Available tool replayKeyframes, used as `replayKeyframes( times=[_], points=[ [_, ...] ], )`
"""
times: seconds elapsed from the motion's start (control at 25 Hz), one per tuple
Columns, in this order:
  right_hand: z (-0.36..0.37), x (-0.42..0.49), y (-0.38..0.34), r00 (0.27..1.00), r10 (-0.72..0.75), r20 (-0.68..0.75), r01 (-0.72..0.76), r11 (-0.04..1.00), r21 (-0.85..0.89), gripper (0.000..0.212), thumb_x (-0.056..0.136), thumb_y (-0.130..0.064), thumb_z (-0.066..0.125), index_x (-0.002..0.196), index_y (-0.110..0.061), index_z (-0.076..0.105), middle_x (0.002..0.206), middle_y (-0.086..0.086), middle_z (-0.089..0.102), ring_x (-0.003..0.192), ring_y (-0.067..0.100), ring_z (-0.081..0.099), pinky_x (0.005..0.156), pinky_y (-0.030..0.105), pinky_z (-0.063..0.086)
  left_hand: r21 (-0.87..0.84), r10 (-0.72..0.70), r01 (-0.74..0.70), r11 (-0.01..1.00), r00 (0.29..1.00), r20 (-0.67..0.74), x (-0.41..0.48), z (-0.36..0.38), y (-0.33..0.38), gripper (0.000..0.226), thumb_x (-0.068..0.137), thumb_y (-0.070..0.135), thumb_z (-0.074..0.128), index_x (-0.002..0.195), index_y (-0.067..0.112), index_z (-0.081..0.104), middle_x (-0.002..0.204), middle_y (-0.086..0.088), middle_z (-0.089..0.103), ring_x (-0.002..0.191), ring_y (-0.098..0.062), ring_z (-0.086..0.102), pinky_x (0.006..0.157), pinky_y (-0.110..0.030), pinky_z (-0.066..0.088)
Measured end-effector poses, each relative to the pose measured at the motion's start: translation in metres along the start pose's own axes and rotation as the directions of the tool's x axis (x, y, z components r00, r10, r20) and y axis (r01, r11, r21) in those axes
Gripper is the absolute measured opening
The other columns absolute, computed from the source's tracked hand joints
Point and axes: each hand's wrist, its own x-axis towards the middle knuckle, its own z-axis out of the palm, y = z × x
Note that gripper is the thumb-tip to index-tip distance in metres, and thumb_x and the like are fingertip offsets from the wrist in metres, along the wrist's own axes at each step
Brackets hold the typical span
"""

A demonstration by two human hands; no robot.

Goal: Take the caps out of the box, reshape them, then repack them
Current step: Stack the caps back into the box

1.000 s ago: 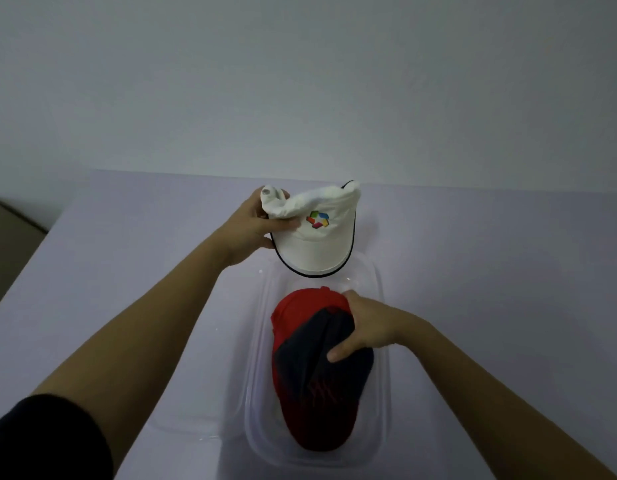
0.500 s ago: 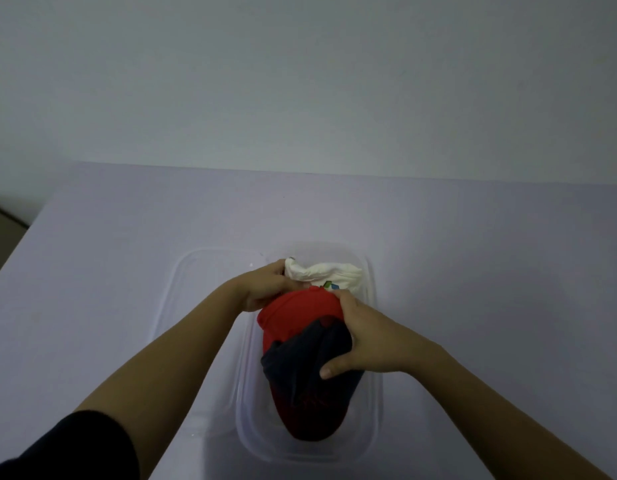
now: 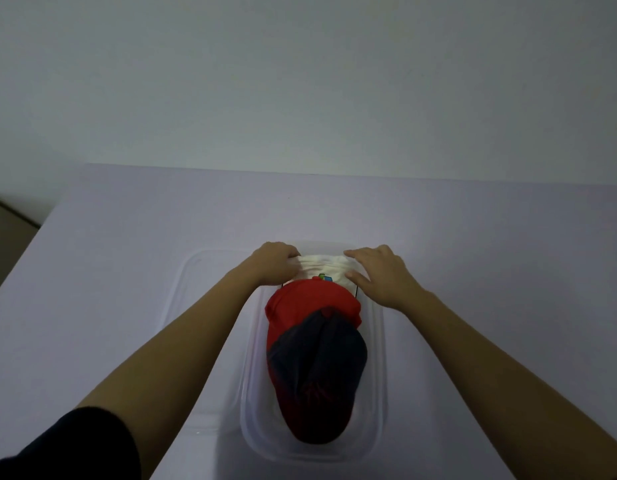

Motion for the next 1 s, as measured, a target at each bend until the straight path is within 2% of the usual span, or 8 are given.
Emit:
replayKeyframes(
  times=[0.12,0.2,0.32,0.48,0.56,0.68,0.84,1.0],
  points=[
    [0.002,0.014,-0.007,0.999,0.025,-0.039,-0.029,0.991,-0.128,0.038,0.095,-0.044,0.043,0.120,-0.019,0.056,0.117,0.003,0.064,0.109,0.025,0.048,0.083,0.037,0.035,-0.007,-0.016,0.016,1.000,0.998,0.056,0.007,-0.003,-0.006,0.028,0.098,0.021,0.042,0.109,0.003,0.060,0.105,-0.012,0.067,0.076,-0.024,0.068,0.063,-0.022,0.047],
    [0.005,0.022,-0.010,0.993,0.098,-0.064,-0.112,0.955,-0.275,0.039,0.093,-0.049,0.042,0.111,-0.019,0.060,0.106,0.004,0.067,0.104,0.024,0.051,0.077,0.034,0.032,0.042,-0.065,0.065,0.997,0.998,0.008,0.013,0.000,-0.005,0.024,0.097,0.024,0.045,0.099,0.005,0.060,0.091,-0.010,0.065,0.058,-0.019,0.062,0.052,-0.018,0.041],
    [0.009,0.026,-0.015,0.990,0.115,-0.086,-0.132,0.962,-0.237,0.038,0.093,-0.046,0.046,0.114,-0.018,0.060,0.109,0.005,0.065,0.105,0.025,0.052,0.077,0.034,0.036,0.051,-0.148,0.153,0.987,0.985,-0.092,0.019,0.012,-0.004,0.018,0.094,0.022,0.047,0.087,0.009,0.057,0.079,-0.008,0.058,0.076,-0.027,0.063,0.054,-0.022,0.038],
    [0.003,-0.003,-0.004,0.949,0.003,-0.314,0.046,0.988,0.148,0.036,0.090,-0.044,0.048,0.111,-0.018,0.064,0.104,0.001,0.065,0.098,0.022,0.057,0.080,0.037,0.045,-0.215,-0.093,0.015,0.977,0.928,-0.361,-0.012,0.013,-0.012,0.029,0.090,0.017,0.054,0.117,0.008,0.060,0.109,-0.008,0.065,0.093,-0.022,0.062,0.078,-0.024,0.045],
    [0.000,-0.024,-0.002,0.983,-0.059,-0.176,0.106,0.956,0.272,0.052,0.084,-0.061,0.039,0.101,-0.022,0.068,0.090,-0.009,0.067,0.085,0.011,0.058,0.076,0.034,0.046,-0.301,-0.041,-0.046,0.952,0.960,-0.277,-0.034,0.007,-0.023,0.027,0.088,0.019,0.055,0.113,0.015,0.064,0.104,0.001,0.066,0.090,-0.012,0.061,0.076,-0.017,0.042],
    [0.009,-0.040,-0.007,0.998,-0.069,-0.009,0.069,0.991,0.115,0.063,0.075,-0.074,0.030,0.088,-0.024,0.065,0.065,-0.009,0.058,0.061,0.009,0.052,0.062,0.028,0.040,-0.248,0.063,-0.061,0.967,0.998,0.003,-0.046,0.014,-0.026,0.019,0.087,0.026,0.059,0.104,0.019,0.066,0.098,0.002,0.069,0.092,-0.013,0.063,0.082,-0.024,0.048],
    [0.016,-0.038,-0.018,0.981,0.193,-0.011,-0.193,0.980,0.041,0.040,0.084,-0.063,0.047,0.089,-0.025,0.059,0.080,-0.004,0.062,0.078,0.019,0.061,0.060,0.026,0.041,-0.017,0.018,-0.021,1.000,0.989,-0.149,-0.030,0.035,-0.014,0.026,0.090,0.030,0.058,0.105,0.010,0.064,0.102,-0.009,0.069,0.095,-0.024,0.062,0.080,-0.030,0.046],
    [0.014,-0.062,-0.025,0.960,0.128,-0.248,-0.048,0.951,0.305,0.040,0.087,-0.051,0.054,0.112,-0.021,0.062,0.108,-0.005,0.065,0.090,0.008,0.060,0.073,0.023,0.046,-0.248,0.004,-0.106,0.963,0.926,-0.379,-0.061,0.034,-0.015,0.027,0.090,0.022,0.058,0.115,0.014,0.062,0.106,0.001,0.065,0.094,-0.014,0.062,0.082,-0.021,0.048]
  ],
)
